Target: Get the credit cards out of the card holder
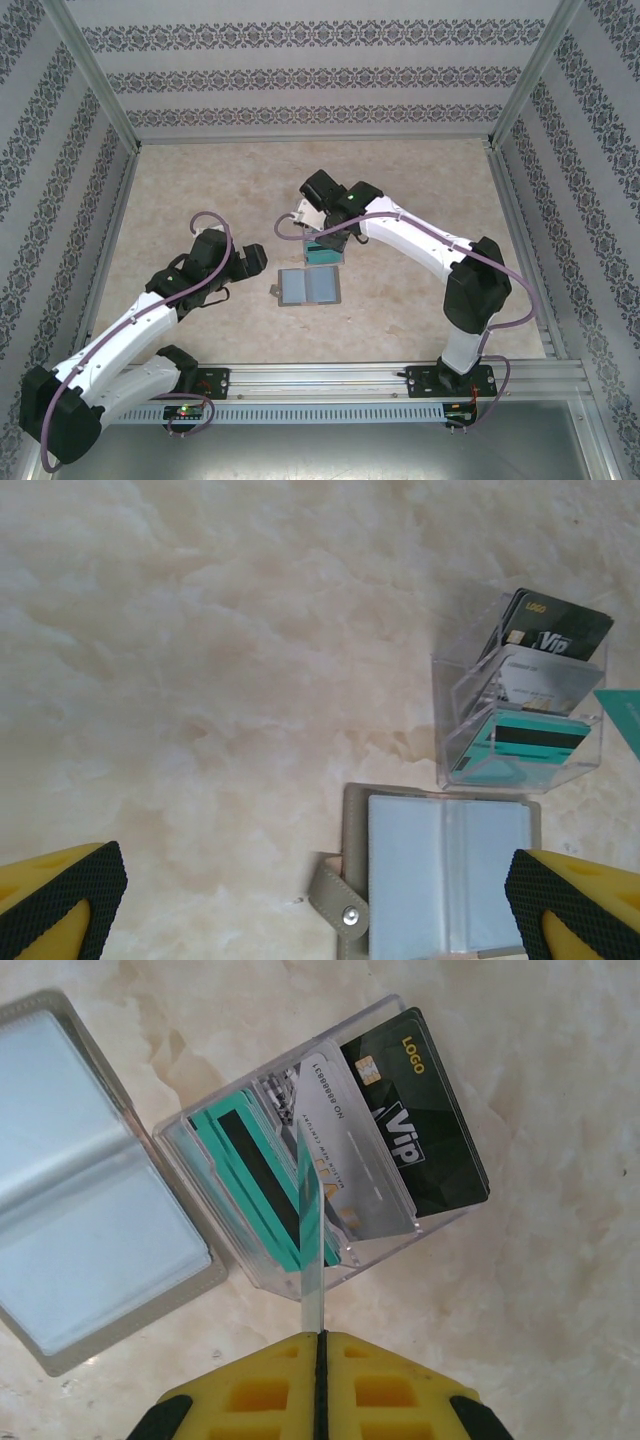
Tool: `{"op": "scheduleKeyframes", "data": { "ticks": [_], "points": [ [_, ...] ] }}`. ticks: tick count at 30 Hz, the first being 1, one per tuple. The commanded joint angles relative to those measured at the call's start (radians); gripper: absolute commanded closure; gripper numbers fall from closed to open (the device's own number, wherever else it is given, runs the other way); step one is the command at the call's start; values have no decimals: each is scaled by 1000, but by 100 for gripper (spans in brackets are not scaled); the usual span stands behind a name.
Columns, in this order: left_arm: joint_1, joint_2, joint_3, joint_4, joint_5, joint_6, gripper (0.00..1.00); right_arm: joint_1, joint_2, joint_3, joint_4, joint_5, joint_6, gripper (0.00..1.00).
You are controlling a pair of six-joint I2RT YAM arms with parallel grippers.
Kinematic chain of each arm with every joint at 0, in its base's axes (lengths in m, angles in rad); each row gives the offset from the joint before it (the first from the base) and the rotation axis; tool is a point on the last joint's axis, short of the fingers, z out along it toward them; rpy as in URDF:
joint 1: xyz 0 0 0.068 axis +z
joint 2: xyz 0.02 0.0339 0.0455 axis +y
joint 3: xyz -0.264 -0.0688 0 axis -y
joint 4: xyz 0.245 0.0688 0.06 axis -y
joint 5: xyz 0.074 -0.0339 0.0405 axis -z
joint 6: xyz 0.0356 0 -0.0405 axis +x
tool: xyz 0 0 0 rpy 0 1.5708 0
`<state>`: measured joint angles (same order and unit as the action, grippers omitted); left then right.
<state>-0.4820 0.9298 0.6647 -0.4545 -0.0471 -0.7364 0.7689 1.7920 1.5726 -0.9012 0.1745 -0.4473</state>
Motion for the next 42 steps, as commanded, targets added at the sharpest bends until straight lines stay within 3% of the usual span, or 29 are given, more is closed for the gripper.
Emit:
{"op": "scheduleKeyframes", "data": {
  "ticks": [1, 8, 35, 39, 42],
  "points": [
    [11, -15, -8, -36, -33, -16, 0, 24, 19, -22, 17, 67, -80, 100],
    [12, -13, -12, -39, -28, -17, 0, 68, 45, -61, 74, 149, -130, 100],
    [15, -29, -27, -52, -28, -27, 0, 79, 120, -93, 112, 150, -115, 100],
    [15, -27, -28, -50, -27, -27, 0, 66, 136, -73, 117, 172, -91, 71],
    [16, -26, -28, -50, -27, -26, 0, 55, 144, -55, 113, 177, -71, 66]
  ]
}}
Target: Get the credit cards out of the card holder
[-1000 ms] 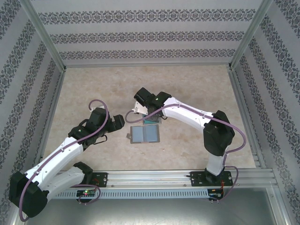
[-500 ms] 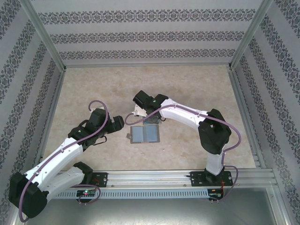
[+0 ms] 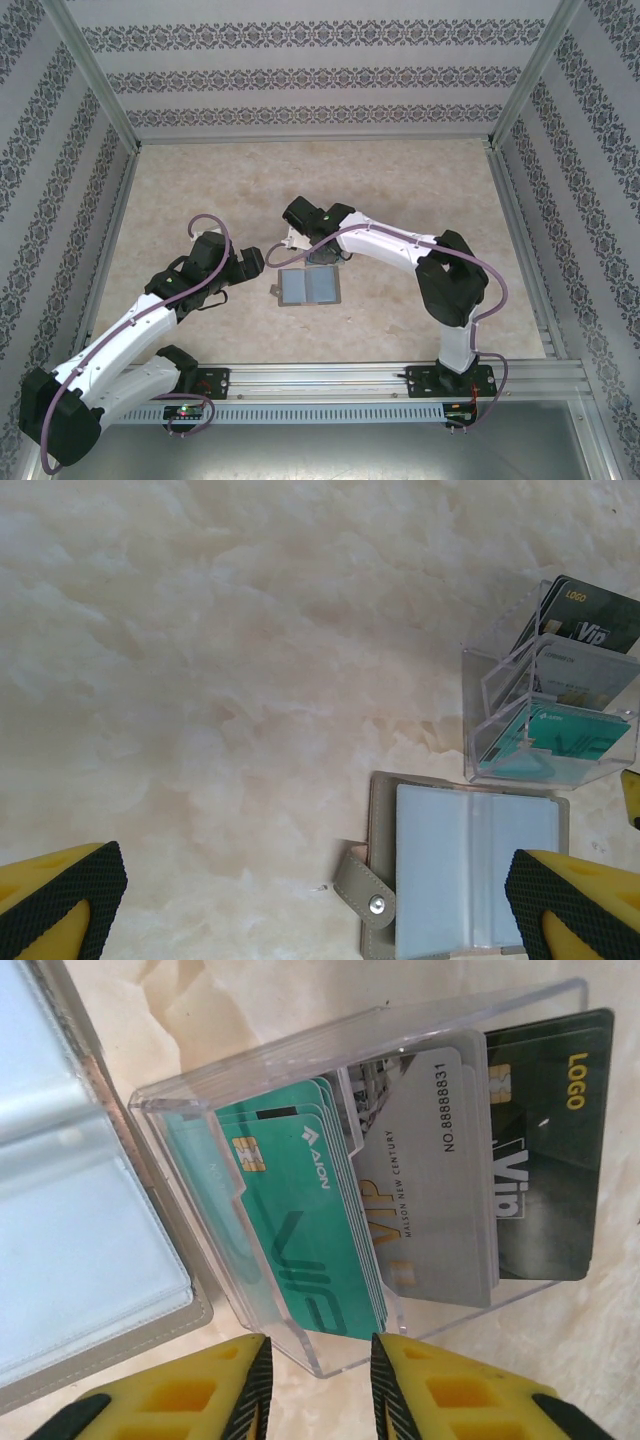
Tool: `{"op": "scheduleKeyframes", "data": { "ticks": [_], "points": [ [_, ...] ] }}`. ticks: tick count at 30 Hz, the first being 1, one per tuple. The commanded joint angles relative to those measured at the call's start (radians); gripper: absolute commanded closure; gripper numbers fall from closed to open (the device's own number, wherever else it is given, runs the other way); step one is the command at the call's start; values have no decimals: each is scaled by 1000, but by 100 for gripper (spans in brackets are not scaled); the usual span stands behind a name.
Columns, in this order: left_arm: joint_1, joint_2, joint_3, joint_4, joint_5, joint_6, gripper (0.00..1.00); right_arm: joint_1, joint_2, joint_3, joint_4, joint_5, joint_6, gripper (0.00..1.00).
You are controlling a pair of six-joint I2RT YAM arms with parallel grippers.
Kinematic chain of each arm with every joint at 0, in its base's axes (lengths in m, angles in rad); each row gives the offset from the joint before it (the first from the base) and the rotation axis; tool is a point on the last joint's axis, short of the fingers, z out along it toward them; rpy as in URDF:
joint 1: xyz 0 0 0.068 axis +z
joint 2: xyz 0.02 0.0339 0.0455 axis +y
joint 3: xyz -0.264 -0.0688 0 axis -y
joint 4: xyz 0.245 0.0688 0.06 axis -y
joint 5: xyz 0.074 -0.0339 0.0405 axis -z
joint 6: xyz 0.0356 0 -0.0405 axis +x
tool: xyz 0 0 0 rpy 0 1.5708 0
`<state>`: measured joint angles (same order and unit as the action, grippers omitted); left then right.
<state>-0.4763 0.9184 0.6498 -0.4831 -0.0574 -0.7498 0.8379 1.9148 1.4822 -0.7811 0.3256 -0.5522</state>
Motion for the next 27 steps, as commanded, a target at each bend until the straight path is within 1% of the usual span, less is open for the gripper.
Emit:
{"op": "scheduleKeyframes", "data": {
  "ticks": [1, 5, 6, 10, 15, 19, 21, 24, 26, 27],
  "points": [
    [10, -16, -12, -23, -15, -14, 0, -17, 21, 41, -9, 24, 41, 65],
    [10, -16, -11, -25, -17, -13, 0, -27, 7, 50, -8, 21, 67, 64],
    [11, -16, -10, -23, -17, -11, 0, -28, 0, 50, -6, 20, 78, 63],
    [10, -14, -14, -16, -16, -12, 0, -42, -45, 39, 14, 4, 141, 61],
    [11, -10, -13, -17, -25, -10, 0, -64, -151, -26, 81, -31, 272, 47],
    [11, -7, -13, -15, -35, -13, 0, -92, -259, -118, 163, -47, 401, 42],
    [11, 0, -8, -19, -40, -16, 0, -114, -328, -179, 210, -56, 475, 40],
    [11, 20, 13, -41, -69, -17, 0, -158, -443, -286, 288, -72, 587, 32],
    [11, 35, 36, -61, -100, -7, 0, -197, -530, -371, 350, -78, 657, 26],
    [11, 45, 49, -68, -118, 4, 0, -223, -577, -417, 380, -80, 695, 21]
  ]
}}
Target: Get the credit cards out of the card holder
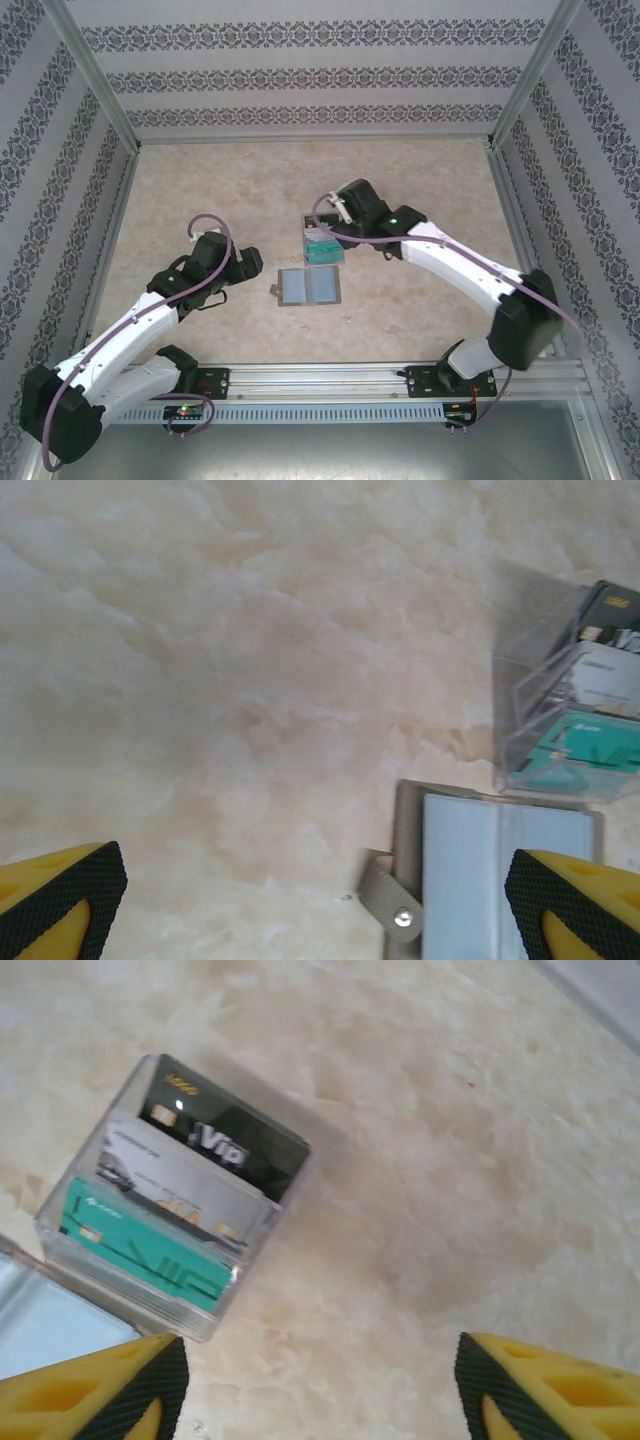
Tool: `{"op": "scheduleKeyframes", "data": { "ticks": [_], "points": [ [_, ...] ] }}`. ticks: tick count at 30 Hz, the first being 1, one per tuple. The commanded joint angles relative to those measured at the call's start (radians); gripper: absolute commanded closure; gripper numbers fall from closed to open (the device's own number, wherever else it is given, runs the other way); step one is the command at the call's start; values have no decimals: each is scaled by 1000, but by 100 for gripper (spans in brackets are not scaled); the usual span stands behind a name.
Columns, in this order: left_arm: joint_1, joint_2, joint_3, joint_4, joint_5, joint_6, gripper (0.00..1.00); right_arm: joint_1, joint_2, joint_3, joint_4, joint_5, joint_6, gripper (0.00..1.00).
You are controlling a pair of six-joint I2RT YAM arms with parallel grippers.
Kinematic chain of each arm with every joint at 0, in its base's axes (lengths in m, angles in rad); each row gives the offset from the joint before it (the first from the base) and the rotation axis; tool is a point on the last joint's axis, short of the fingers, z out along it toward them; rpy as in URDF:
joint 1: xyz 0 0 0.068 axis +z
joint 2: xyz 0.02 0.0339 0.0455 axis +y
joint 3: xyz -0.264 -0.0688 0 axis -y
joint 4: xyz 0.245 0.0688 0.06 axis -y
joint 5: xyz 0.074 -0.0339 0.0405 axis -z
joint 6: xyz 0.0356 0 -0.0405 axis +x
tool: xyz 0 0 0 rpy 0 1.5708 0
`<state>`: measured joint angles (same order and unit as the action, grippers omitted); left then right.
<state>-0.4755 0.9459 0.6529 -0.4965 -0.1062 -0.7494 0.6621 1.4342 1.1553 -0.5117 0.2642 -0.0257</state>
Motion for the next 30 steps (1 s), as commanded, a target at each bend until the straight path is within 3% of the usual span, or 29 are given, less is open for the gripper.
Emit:
{"op": "scheduleKeyframes", "data": {
  "ticks": [1, 4, 9, 15, 21, 25, 30],
  "points": [
    [11, 29, 58, -61, -83, 14, 0, -72, -140, -132, 139, -20, 202, 16],
    [10, 77, 107, -79, -153, 55, 0, -180, -273, -266, 220, -39, 301, 2],
    [11, 183, 179, -70, -362, 165, 0, -328, -408, -437, 338, -19, 347, 2],
    [79, 332, 214, 85, -562, 390, 1, -430, -366, -527, 465, 75, 248, 2],
    [284, 461, 211, 220, -483, 414, 1, -507, -210, -531, 604, 178, 218, 2],
    [381, 491, 130, 439, -354, 468, 1, -544, -83, -546, 775, 186, 167, 2],
    [437, 521, 17, 755, -243, 584, 1, -562, 20, -579, 1009, 185, 104, 2]
  ]
}}
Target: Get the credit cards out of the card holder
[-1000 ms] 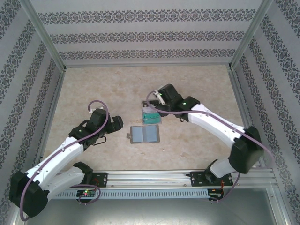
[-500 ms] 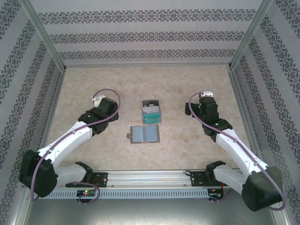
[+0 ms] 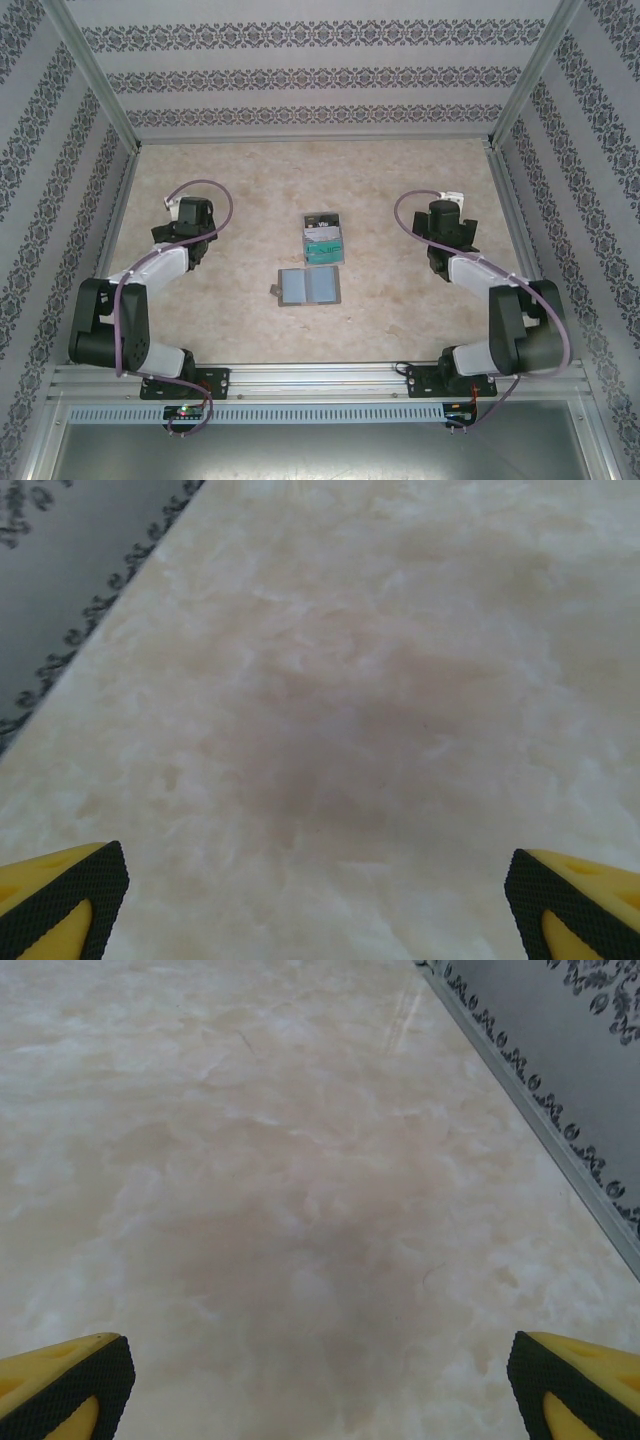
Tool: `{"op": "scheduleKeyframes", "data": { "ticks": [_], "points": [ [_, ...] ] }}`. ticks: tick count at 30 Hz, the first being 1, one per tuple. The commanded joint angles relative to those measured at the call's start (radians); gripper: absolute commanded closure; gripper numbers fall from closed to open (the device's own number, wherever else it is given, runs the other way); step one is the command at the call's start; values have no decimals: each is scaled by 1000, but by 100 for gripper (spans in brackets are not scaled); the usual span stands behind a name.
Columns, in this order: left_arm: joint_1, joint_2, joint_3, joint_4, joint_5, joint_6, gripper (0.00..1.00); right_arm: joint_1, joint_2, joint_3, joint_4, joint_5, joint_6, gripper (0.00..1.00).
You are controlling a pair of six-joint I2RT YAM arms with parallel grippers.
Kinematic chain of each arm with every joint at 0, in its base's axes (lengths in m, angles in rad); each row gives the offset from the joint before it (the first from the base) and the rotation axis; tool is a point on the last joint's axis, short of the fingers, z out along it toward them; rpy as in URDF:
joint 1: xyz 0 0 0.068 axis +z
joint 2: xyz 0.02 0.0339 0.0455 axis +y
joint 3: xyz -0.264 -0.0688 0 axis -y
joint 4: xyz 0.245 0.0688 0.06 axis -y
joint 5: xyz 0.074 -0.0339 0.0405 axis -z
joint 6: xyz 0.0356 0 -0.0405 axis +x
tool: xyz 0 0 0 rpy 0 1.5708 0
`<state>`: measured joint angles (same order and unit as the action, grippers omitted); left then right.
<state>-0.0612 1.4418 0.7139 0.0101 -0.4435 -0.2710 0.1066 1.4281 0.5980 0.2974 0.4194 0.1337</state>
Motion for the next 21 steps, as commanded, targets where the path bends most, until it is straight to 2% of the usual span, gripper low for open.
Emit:
{"op": "scheduleKeyframes", "data": {
  "ticks": [1, 4, 7, 9, 12, 14, 15, 16, 17, 19, 20, 21],
  "points": [
    [25, 37, -71, 317, 92, 132, 1, -13, 40, -28, 226, 8, -59, 2],
    [48, 59, -156, 499, 142, 157, 1, -22, 47, -79, 315, -60, -71, 2],
    [60, 75, -170, 541, 187, 160, 0, -31, 24, -172, 471, -116, -80, 2],
    [55, 82, -177, 562, 230, 184, 0, -31, 22, -184, 491, -136, -87, 2],
    [54, 83, -233, 671, 358, 238, 0, -44, 32, -177, 486, -185, -90, 2],
    [55, 92, -287, 766, 374, 238, 0, -58, 48, -196, 530, -258, -93, 2],
    [55, 127, -322, 873, 369, 244, 0, -62, 77, -217, 603, -277, -100, 2],
    [56, 134, -326, 905, 367, 244, 0, -62, 91, -228, 640, -279, -99, 2],
    [54, 107, -306, 811, 369, 239, 1, -62, 78, -217, 590, -282, -100, 2],
    [54, 127, -320, 881, 365, 245, 0, -69, 82, -219, 612, -291, -99, 2],
    [54, 112, -309, 821, 368, 241, 0, -68, 81, -218, 600, -293, -100, 2],
    [54, 122, -316, 857, 367, 245, 0, -68, 71, -212, 578, -293, -99, 2]
  ]
}}
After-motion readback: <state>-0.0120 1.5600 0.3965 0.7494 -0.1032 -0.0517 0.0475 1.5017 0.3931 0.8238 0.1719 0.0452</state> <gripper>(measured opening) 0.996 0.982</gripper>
